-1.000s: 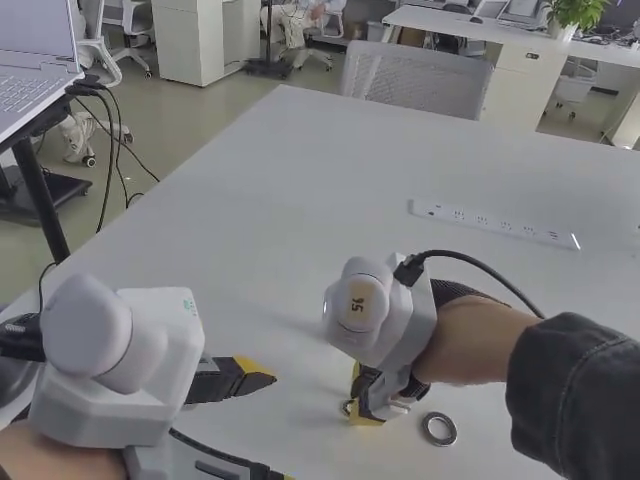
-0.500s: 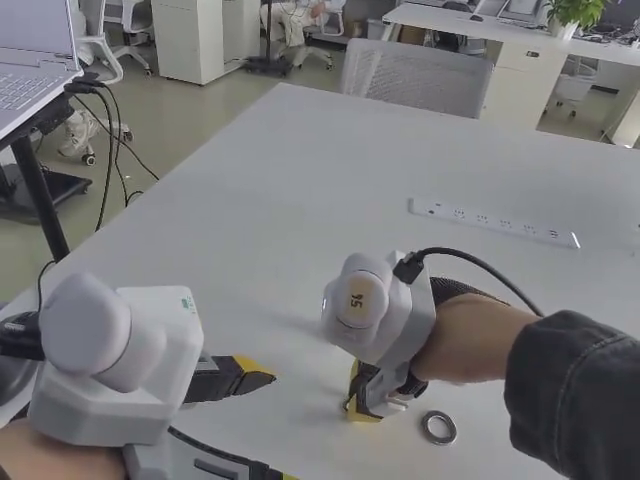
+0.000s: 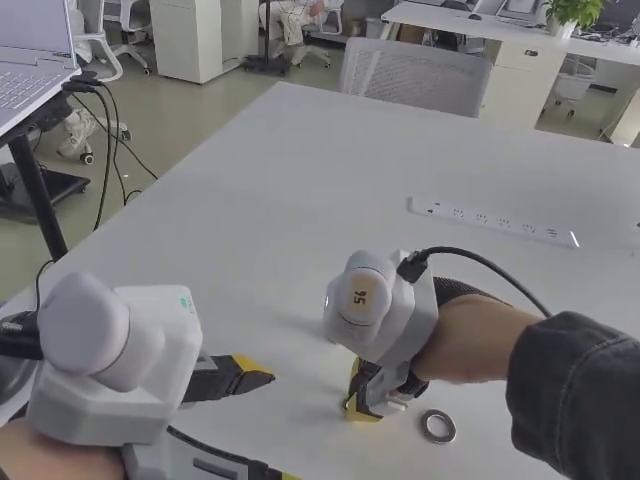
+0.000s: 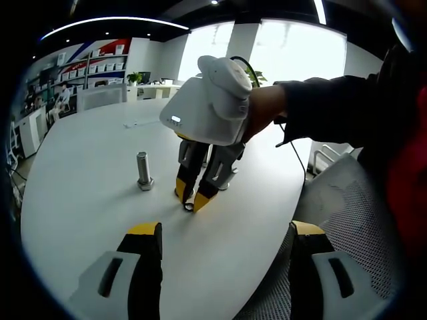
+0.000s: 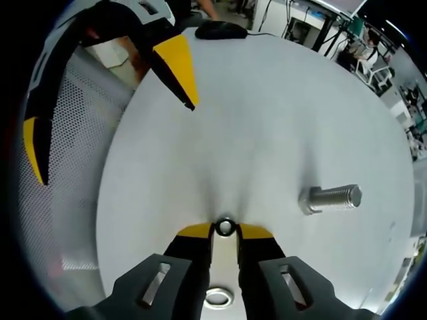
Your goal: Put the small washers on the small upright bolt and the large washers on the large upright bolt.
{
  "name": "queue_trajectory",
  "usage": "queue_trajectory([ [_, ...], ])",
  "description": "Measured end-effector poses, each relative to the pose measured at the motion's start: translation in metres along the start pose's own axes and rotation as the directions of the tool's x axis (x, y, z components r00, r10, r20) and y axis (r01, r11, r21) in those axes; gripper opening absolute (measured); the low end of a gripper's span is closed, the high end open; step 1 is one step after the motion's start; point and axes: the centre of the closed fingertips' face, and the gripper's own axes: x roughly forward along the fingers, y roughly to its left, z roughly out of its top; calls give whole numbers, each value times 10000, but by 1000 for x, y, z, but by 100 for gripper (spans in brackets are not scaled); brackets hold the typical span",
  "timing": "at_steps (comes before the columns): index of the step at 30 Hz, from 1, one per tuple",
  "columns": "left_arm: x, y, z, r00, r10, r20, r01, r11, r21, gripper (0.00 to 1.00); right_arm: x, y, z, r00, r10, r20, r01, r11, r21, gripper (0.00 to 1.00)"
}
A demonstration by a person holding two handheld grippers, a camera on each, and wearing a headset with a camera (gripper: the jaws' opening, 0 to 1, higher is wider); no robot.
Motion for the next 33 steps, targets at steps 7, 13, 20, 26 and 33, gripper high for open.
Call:
queue_trajectory([
  [7,0,0,0,10000,1,-14,-1,10000,23,77,0,1,0,10000,-48,-55,48,10000,-84,15],
  [13,0,0,0,10000,-7,-6,7,10000,36,77,-1,2,-1,10000,-32,-85,31,10000,-71,14],
  [20,0,-1,-1,10000,-31,-25,32,10000,55,77,-1,5,-4,9998,-14,-187,11,9999,-136,14],
  [26,0,-1,-1,10000,-37,-21,37,10000,67,77,-3,7,-8,9997,2,-254,-4,10000,-66,14],
  [33,1,-1,-1,10000,-54,-22,54,10000,82,77,-9,11,-13,9996,-22,-273,23,10000,36,14],
])
